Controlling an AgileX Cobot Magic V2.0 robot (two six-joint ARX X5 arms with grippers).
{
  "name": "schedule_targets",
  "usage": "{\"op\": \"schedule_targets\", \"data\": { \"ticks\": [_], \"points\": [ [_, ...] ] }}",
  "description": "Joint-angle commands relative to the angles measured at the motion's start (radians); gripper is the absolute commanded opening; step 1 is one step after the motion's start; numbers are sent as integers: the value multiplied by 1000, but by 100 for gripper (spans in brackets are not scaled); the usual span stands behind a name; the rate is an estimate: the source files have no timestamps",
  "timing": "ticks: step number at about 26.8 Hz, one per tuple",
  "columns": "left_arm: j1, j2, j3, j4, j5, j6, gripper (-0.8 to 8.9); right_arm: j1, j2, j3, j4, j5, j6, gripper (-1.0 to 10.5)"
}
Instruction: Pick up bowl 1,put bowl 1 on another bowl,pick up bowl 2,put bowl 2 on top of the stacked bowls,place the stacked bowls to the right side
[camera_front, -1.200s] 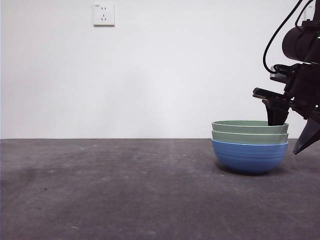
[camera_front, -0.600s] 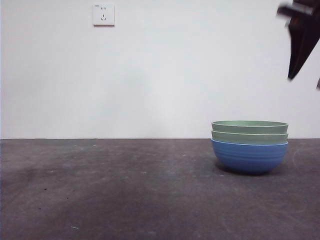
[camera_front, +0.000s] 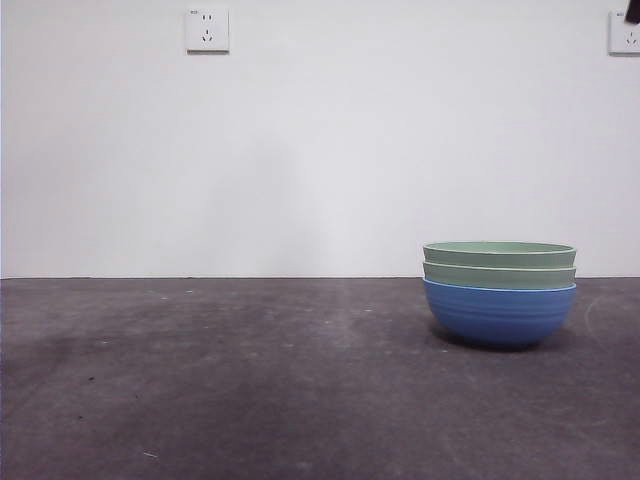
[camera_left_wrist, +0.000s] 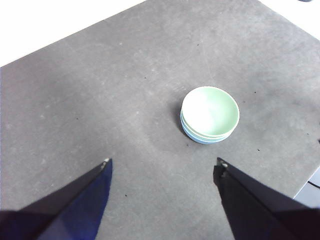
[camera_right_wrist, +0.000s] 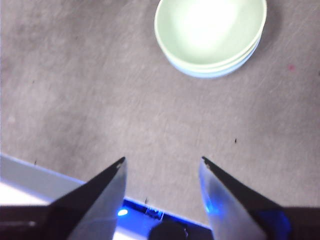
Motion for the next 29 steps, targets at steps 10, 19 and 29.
{"op": "schedule_targets", "data": {
  "ticks": [10,19,29],
  "points": [
    [-4,-3,1,-50,0,11,-4,13,-16,-10,-15,-111,-37,-11],
    [-3,-3,1,-50,-5,11,-4,11,-16,-10,-16,-63,-31,3],
    [-3,-3,1,-50,-5,11,-4,11,-16,-10,-16,-63,-31,3]
  ]
}}
